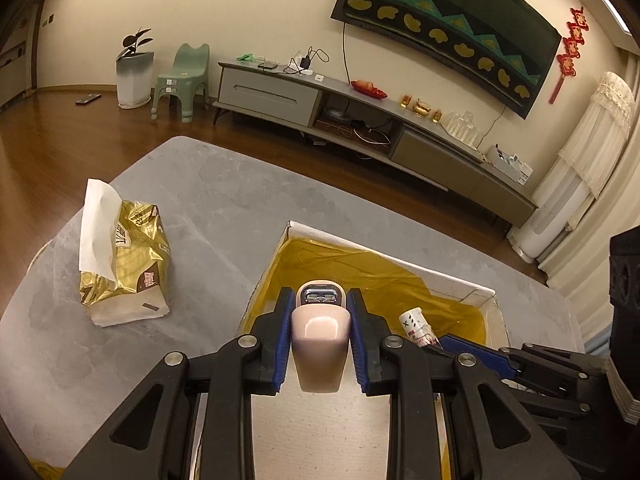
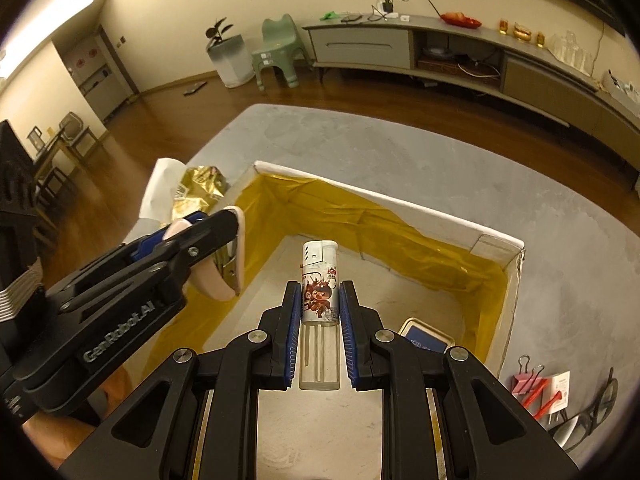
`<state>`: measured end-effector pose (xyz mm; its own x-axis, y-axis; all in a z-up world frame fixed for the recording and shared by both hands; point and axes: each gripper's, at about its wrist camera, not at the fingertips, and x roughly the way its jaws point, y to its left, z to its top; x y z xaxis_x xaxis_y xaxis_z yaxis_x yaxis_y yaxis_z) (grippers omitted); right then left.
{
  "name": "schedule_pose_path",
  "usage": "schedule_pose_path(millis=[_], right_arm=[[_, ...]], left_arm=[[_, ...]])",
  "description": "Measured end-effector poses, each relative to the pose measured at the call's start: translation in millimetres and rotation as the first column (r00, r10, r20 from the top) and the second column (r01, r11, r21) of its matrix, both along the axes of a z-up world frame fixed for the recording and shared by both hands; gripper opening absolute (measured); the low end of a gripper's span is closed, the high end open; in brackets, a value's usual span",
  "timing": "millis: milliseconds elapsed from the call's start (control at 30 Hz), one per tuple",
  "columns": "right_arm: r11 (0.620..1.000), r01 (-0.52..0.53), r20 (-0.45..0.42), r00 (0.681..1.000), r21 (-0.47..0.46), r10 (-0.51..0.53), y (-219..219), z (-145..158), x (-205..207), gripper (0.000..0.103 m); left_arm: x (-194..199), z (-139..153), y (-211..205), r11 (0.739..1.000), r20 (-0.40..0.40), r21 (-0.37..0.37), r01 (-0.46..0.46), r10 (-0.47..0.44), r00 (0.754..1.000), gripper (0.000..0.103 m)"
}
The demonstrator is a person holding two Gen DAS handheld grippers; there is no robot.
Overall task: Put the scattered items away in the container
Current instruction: 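Carry the pink stapler and lighter over the yellow-lined box with both grippers, then open the left gripper to drop the stapler while the right gripper releases the lighter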
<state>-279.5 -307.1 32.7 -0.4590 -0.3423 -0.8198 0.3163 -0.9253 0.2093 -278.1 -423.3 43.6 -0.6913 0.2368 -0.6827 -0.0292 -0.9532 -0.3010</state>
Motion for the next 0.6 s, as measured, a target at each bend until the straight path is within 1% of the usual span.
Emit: schedule_pose_path(millis=[100,367,467,533,567,600], right_arm=[[1.0,0.003,0.018,1.0,0.008,-0.003,-1.1,-5.4,-9.1,0.021],[0.998,-0.004,0.03,1.0,0.061,0.002,-8.7,-13.5,-27.3,0.021],[0.997,0.002,0.027,1.0,0.077,-0.004,-9.7,-16.3,-32.1,0.022],[0.997,0.007,0.023,1.0,0.072,-0.009,-8.2,-16.3,-33.9,0.022],[0.998,0.007,0.018,1.0,0.066,-0.009,-6.8,-14.5,-33.4,0.026],[0.998,0.006,0.017,1.0,0.061,-0.007,-5.6,-12.5,-31.9,0.04]], left_arm=[[-2.7,-1.2,-3.5,1.0,0.003,0.012,-0.019,0.019,1.0,0.027],[-13.3,-13.4,-10.5,0.995,0.049,0.099,-0.015,0.01,0.999,0.027],[-16.9,-19.1,-9.7,0.994,0.062,0.107,-0.015,0.008,0.998,0.027],[-18.3,-22.0,-9.2,0.994,0.067,0.111,-0.018,0.01,0.998,0.027],[-18.1,-23.0,-9.8,0.993,0.066,0.116,-0.024,0.016,0.998,0.029],[-17.8,-23.6,-11.5,0.992,0.067,0.123,-0.036,0.028,0.997,0.032]])
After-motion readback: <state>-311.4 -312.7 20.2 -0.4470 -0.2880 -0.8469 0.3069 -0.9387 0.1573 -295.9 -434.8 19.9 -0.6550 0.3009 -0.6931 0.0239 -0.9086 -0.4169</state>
